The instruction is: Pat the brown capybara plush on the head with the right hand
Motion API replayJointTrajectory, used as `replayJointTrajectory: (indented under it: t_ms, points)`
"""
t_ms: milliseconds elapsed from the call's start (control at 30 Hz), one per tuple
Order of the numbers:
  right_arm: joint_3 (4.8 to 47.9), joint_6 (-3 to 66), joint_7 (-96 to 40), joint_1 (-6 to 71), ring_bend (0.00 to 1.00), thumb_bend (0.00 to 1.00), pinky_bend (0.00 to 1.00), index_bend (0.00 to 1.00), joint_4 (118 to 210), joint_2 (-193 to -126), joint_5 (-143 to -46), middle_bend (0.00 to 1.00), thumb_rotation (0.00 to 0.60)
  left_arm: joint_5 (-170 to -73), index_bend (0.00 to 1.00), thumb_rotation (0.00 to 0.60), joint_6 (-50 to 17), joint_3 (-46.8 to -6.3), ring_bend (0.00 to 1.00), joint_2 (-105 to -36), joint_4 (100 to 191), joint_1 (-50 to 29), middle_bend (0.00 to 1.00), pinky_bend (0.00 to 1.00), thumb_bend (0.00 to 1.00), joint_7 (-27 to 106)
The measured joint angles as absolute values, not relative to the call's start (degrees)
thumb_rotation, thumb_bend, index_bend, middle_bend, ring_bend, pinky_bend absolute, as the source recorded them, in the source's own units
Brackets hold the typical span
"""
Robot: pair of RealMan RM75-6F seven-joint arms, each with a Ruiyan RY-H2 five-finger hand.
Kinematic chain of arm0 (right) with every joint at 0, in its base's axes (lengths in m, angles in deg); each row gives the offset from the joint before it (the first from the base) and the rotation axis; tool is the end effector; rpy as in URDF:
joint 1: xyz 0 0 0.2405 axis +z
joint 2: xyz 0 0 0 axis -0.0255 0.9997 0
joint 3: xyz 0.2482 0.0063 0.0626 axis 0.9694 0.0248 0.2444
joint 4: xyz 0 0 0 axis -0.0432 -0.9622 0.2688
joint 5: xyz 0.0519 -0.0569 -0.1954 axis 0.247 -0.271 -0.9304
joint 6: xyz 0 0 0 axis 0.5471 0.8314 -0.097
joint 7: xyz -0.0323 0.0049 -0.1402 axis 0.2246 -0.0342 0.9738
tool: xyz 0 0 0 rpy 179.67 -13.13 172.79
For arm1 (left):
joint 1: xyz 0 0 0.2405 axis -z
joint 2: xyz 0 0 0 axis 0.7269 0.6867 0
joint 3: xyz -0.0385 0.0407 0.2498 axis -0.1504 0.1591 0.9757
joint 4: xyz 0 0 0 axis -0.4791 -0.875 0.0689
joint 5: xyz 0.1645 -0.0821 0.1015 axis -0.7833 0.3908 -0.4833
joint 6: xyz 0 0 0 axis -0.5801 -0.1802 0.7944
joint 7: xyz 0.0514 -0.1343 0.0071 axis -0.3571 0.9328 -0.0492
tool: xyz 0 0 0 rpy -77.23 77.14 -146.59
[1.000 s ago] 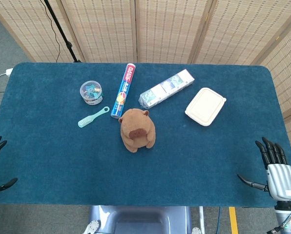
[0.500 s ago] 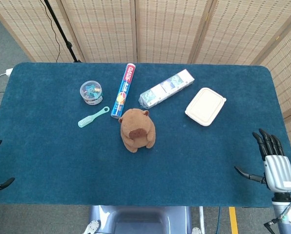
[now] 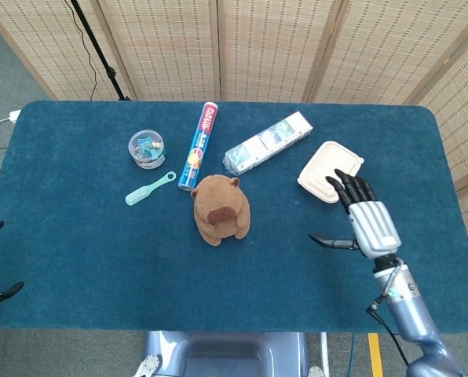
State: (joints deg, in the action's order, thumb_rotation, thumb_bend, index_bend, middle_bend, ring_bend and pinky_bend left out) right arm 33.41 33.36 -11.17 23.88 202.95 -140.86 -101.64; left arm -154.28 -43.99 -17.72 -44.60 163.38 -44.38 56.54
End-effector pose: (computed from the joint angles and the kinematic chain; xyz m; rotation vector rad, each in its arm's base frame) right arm -0.1553 -0.2911 0.1259 1.5756 -0.9897 1.1427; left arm -0.3124 0.1537 0.2000 -1.4038 -0.9468 -1.0769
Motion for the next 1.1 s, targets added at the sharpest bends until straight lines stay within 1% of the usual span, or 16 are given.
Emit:
replayJointTrajectory:
  t_ms: [133, 233, 433, 533, 733, 933, 1100]
  points:
    - [35.5, 30.0, -5.9, 30.3, 0.0, 0.0, 0.0, 0.0, 204.4, -144.4, -94.8, 0.0, 0.122, -153.1, 0.0, 0.6, -42.8, -18.3, 0.0, -44.6, 163.3, -43.8, 0.0, 0.0, 0.0, 56.8]
    - [37.0, 28.7, -1.2, 36.0, 0.0, 0.0, 0.0, 0.0, 204.4, -148.5, -88.3, 0.0, 0.123, -152.3, 0.0, 0.6, -41.8, -18.8, 0.0, -44.6, 163.5, -43.2, 0.0, 0.0, 0.0, 56.6]
    - [39.2, 28.5, 5.8, 45.0, 0.0, 0.0, 0.0, 0.0, 203.0, -156.3, -77.7, 0.0, 0.12, -152.5, 0.0, 0.6, -41.3, -18.5, 0.0, -44.4, 164.0, -43.0, 0.0, 0.0, 0.0, 56.1]
    - [40.1, 29.0, 7.5, 48.2, 0.0, 0.0, 0.0, 0.0, 201.8, -159.0, -74.9, 0.0, 0.119, -152.4, 0.0, 0.6, -41.0, -18.5, 0.0, -44.2, 164.2, -43.0, 0.0, 0.0, 0.0, 56.3]
    - [41.3, 30.3, 9.5, 54.0, 0.0, 0.0, 0.0, 0.0, 196.5, -164.6, -70.8, 0.0, 0.11, -152.2, 0.0, 0.6, -40.9, -18.5, 0.0, -43.7, 163.9, -42.9, 0.0, 0.0, 0.0, 58.0]
    - [40.8, 31.1, 11.0, 57.4, 0.0, 0.0, 0.0, 0.0, 190.9, -168.5, -71.8, 0.0, 0.093, -152.4, 0.0, 0.6, -41.4, -18.5, 0.0, -43.5, 163.6, -43.1, 0.0, 0.0, 0.0, 59.0]
    - [40.4, 31.8, 12.8, 60.5, 0.0, 0.0, 0.0, 0.0, 183.9, -172.4, -71.9, 0.0, 0.093, -152.3, 0.0, 0.6, -41.2, -18.5, 0.0, -43.5, 163.4, -43.1, 0.0, 0.0, 0.0, 59.1]
